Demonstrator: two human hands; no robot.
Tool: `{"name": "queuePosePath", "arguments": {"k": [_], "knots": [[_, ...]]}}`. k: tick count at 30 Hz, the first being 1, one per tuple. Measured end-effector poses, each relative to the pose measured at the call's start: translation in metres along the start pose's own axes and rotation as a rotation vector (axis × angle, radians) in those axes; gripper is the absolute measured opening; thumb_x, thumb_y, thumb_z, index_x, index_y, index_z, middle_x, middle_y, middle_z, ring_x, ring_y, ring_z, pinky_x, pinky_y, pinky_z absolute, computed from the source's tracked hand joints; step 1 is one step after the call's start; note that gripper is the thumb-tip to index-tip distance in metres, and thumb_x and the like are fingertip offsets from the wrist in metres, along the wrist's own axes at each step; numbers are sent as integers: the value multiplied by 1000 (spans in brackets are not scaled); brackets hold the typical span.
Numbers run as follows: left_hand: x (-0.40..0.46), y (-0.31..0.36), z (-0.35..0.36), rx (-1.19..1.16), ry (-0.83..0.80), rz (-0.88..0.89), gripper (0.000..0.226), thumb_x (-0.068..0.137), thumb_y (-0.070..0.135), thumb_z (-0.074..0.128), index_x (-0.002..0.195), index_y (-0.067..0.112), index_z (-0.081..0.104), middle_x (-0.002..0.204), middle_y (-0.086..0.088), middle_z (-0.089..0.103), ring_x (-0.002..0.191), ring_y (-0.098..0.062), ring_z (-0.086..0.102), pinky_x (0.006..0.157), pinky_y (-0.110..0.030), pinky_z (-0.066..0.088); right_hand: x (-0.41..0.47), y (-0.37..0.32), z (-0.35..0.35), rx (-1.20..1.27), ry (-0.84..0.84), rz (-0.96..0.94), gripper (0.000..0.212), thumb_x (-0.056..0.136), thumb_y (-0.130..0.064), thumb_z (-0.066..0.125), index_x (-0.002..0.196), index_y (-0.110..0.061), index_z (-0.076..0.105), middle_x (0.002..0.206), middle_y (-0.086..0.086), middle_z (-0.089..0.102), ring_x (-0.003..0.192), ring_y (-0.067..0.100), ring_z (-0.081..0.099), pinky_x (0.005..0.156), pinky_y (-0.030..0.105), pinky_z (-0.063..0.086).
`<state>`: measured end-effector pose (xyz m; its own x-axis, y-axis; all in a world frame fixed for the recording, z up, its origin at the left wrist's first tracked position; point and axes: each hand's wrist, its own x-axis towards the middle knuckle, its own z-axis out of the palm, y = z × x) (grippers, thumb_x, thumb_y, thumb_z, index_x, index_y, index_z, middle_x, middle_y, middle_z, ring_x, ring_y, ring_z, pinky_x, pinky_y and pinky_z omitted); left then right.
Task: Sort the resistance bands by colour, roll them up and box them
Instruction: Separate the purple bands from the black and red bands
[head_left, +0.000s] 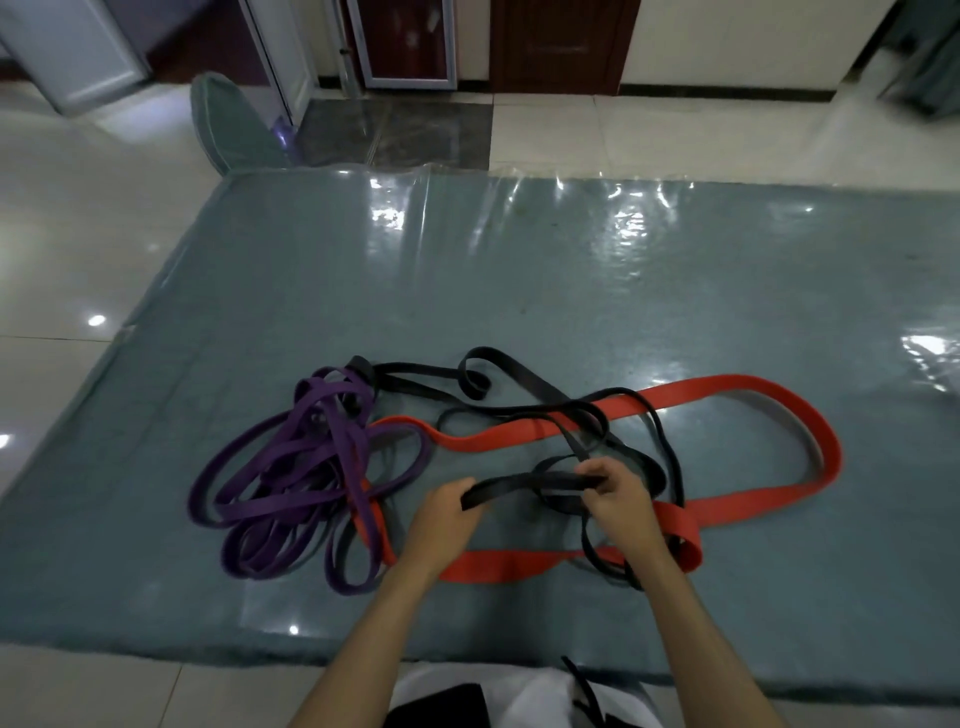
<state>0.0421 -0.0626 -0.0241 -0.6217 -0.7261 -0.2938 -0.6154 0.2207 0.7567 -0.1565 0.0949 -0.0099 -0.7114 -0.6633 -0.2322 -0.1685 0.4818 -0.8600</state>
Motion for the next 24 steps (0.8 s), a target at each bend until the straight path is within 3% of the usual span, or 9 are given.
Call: {"name": "queuePosePath", "arguments": {"k": [3, 6, 7, 9, 11, 13, 17, 20, 24], "knots": [[-6, 17, -14, -144, 50, 45, 26, 88, 15, 68, 65, 25, 61, 64, -1, 67, 59, -11, 58, 68, -46, 51, -6, 8, 3, -262, -125, -115, 42, 83, 6, 71, 109, -27, 70, 105, -14, 56, 86, 7, 61, 82, 20, 52], [-9, 48, -30, -258, 80, 197, 35, 89, 1, 69, 70, 30, 64, 71, 9, 63, 67, -5, 56, 67, -32, 45, -6, 6, 4, -399, -17, -151, 28, 87, -6, 74, 105, -27, 72, 99, -18, 58, 85, 4, 60, 77, 23, 54], [-9, 58, -34, -292, 86, 263, 32, 90, 0, 70, 77, 29, 67, 84, 14, 64, 78, -2, 59, 74, -26, 45, -5, 6, 4, -415, 32, -167, 23, 87, -10, 75, 102, -27, 72, 97, -17, 59, 84, 5, 61, 76, 26, 55], [-11, 76, -38, -395, 81, 343, 28, 94, -2, 67, 94, 24, 75, 119, 9, 67, 107, -1, 62, 91, -19, 47, -2, 2, 8, -428, 84, -216, 16, 87, -16, 77, 98, -26, 70, 95, -15, 60, 85, 10, 63, 74, 29, 56], [-16, 94, -39, -646, 9, 295, 28, 98, 0, 59, 105, 19, 80, 132, -3, 69, 118, -17, 64, 97, -28, 52, 2, -3, 13, -471, 96, -278, 11, 89, -26, 77, 98, -24, 70, 96, -12, 62, 89, 13, 59, 74, 29, 52], [-19, 111, -40, -941, -67, 219, 32, 98, 3, 55, 96, 18, 83, 124, -16, 74, 120, -35, 66, 105, -47, 52, 7, -9, 15, -468, 48, -252, 13, 93, -32, 74, 101, -23, 72, 96, -8, 65, 91, 13, 55, 76, 29, 48], [-10, 115, -40, -1210, -19, 67, 30, 98, -4, 54, 96, 10, 81, 110, -13, 77, 112, -33, 68, 105, -51, 51, 14, -28, -3, -84, 23, -110, 5, 97, -31, 70, 99, -26, 70, 83, -7, 71, 78, 9, 69, 71, 28, 55], [1, 94, -32, -1186, 69, -91, 17, 97, -1, 62, 97, 11, 75, 104, -10, 76, 107, -27, 70, 99, -46, 56, 9, -47, -28, 54, 88, -121, 8, 100, -33, 65, 95, -27, 68, 73, 4, 70, 69, 25, 72, 57, 25, 56], [8, 54, 2, -1006, 149, -341, 12, 94, 2, 70, 96, 14, 67, 95, -10, 72, 84, -18, 71, 73, -30, 57, 3, -72, -49, 81, 47, -183, 13, 99, -31, 68, 97, -19, 72, 77, 0, 71, 63, 23, 72, 57, 25, 56]]}}
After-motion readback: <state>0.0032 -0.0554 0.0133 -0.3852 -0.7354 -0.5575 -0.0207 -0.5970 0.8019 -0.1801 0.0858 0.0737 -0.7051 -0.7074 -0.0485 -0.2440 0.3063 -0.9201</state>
